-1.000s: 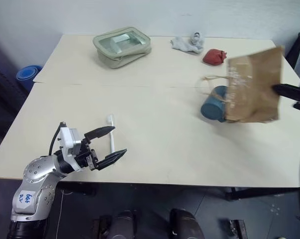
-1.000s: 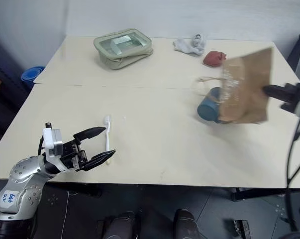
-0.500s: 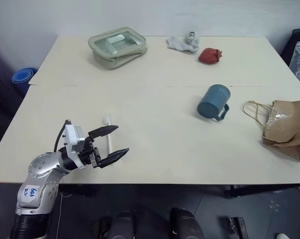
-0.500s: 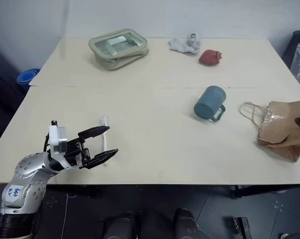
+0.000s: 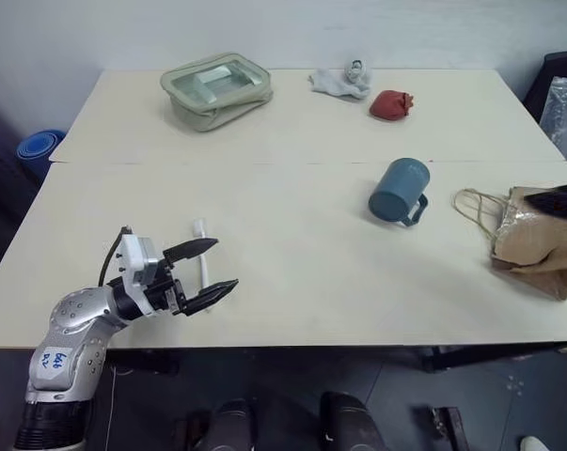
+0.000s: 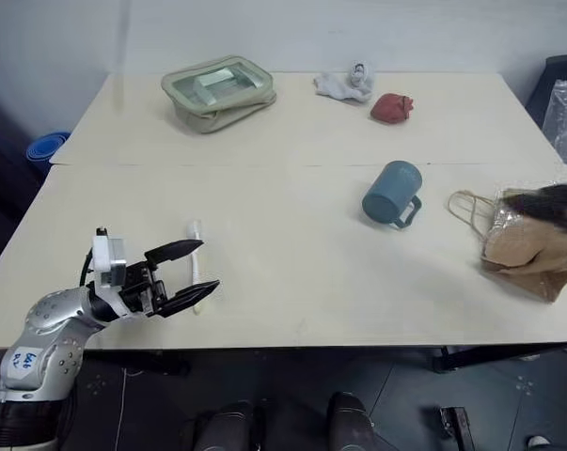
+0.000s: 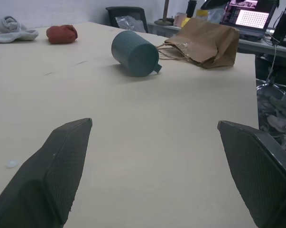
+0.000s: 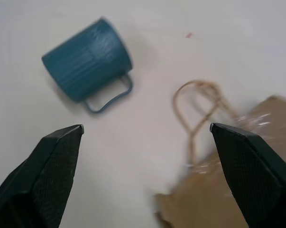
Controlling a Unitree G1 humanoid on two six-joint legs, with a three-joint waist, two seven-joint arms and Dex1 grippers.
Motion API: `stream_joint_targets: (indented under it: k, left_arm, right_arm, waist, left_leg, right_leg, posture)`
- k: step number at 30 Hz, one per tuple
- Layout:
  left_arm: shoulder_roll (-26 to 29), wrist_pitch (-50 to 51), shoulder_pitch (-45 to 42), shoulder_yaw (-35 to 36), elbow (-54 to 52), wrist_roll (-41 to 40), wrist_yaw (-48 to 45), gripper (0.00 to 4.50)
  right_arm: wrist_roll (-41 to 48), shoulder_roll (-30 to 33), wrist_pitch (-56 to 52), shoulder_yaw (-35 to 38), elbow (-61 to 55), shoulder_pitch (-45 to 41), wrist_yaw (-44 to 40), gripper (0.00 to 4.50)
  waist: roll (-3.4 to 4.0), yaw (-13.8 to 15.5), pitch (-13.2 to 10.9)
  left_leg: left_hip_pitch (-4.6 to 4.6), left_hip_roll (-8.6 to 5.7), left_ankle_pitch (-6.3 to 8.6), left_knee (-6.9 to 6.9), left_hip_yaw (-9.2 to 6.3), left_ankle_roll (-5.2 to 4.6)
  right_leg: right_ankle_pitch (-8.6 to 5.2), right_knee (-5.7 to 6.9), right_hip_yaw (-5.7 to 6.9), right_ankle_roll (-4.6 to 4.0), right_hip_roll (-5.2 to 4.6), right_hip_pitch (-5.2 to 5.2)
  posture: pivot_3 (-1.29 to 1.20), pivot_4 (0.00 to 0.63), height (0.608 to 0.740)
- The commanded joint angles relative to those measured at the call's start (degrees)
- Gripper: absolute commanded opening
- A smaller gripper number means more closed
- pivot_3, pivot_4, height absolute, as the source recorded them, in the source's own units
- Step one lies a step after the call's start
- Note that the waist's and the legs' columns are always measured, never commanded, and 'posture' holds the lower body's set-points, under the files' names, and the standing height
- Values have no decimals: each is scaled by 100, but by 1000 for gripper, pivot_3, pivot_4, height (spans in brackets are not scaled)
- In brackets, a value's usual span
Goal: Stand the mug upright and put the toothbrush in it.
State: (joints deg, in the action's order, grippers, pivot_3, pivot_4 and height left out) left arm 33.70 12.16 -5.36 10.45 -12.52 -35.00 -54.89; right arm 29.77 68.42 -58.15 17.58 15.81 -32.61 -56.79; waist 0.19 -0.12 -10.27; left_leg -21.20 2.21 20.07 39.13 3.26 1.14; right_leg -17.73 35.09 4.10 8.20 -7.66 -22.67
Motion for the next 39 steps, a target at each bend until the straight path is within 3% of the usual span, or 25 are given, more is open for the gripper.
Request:
stream_joint_targets:
  k: [1, 8, 20, 23, 35, 39]
  left_arm:
    - [32, -14, -153, -7, -78, 49, 0, 4500]
    - [-17, 42, 17, 64, -377, 39, 209, 4500]
    - [-68, 16, 268, 95, -683, 60, 492, 4500]
    - [-68, 7, 278, 84, -706, 67, 516, 4500]
    - [3, -41, 144, 99, -602, 43, 330, 4500]
    - [11, 41, 148, 172, -699, -59, 344, 4500]
  right_arm:
    - [-99, -971, -1154, -342, -567, -523, 1344, 4444]
    - [-545, -2185, -956, -434, 182, -1276, 2609, 4444]
    - [-1353, -2899, 229, -644, 2304, -2383, 3504, 4444]
    - [-1346, -3047, 47, -719, 2838, -2673, 3345, 3914]
    - [-1576, -3240, -121, -1212, 3121, -2917, 2653, 122]
    - [-995, -3330, 701, -1139, 1343, -2112, 1401, 8]
  waist:
    - [1, 22, -1]
    - [8, 95, -4]
    - [8, -5, -4]
    - [8, -31, -4]
    - [7, -79, -4]
    - [-2, -96, 1]
  left_leg:
    - [-4, -1, 0, 0, 0, 0]
    - [-16, -7, 1, -6, -2, 1]
    - [-14, -6, 0, -5, 5, 1]
    - [-10, -5, 0, -7, 4, 1]
    - [-6, -2, 1, -7, 0, 1]
    - [-4, 1, 3, -7, -9, 5]
  right_leg:
    - [0, 0, 0, 0, -2, -4]
    - [1, 1, 3, 1, -3, -18]
    - [1, 8, 3, 1, -3, -19]
    - [1, 15, 4, 1, -2, -19]
    - [1, 34, 4, 2, -2, -22]
    - [1, 41, 10, 3, 0, -21]
  posture:
    - [0, 150, 740]
    - [0, 150, 740]
    - [0, 150, 740]
    - [0, 150, 740]
    - [0, 150, 740]
    - [0, 150, 740]
